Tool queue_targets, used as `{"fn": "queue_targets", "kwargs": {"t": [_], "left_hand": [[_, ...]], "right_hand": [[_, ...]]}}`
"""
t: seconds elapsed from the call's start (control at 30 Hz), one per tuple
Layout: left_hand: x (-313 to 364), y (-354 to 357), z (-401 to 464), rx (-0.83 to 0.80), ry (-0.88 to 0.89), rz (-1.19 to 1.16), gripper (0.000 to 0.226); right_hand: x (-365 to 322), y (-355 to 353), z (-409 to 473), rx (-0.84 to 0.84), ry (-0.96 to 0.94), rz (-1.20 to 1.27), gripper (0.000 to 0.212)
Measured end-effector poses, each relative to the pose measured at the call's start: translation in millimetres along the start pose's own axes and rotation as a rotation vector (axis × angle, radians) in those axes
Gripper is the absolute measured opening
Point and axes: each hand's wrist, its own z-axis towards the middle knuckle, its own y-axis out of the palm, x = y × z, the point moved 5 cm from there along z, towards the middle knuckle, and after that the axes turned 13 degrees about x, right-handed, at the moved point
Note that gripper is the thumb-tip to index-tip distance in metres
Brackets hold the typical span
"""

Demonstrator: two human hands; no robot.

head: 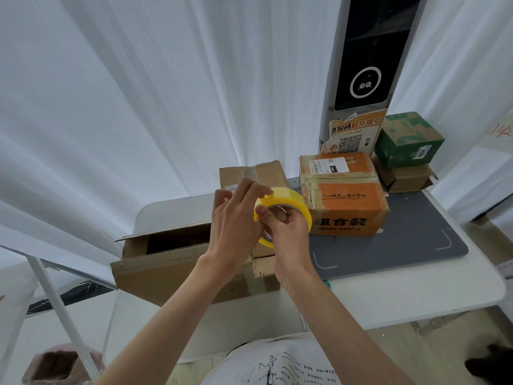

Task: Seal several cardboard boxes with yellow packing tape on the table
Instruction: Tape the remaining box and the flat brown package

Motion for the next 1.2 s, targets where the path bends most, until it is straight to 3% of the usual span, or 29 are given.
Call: {"fn": "queue_targets", "kwargs": {"t": [0.27,0.5,0.67,1.2], "left_hand": [[-1,3,4,-0.073,-0.054,0.041,0.052],[-16,-7,32,-0.471,0.025,-0.174,0.023],[-21,-5,52,-0.447,-0.061,-0.144,0.003],[-14,5,64,-0.591,0.008,-0.03,0.008]], "right_hand": [[0,-3,3,-0.002,-0.045,-0.065,0.011],[4,-13,11,0.066,-0.14,-0.251,0.015],[1,-8,6,0.028,-0.2,-0.303,0.011],[-6,-8,8,0.034,-0.357,-0.398,0.02]]}}
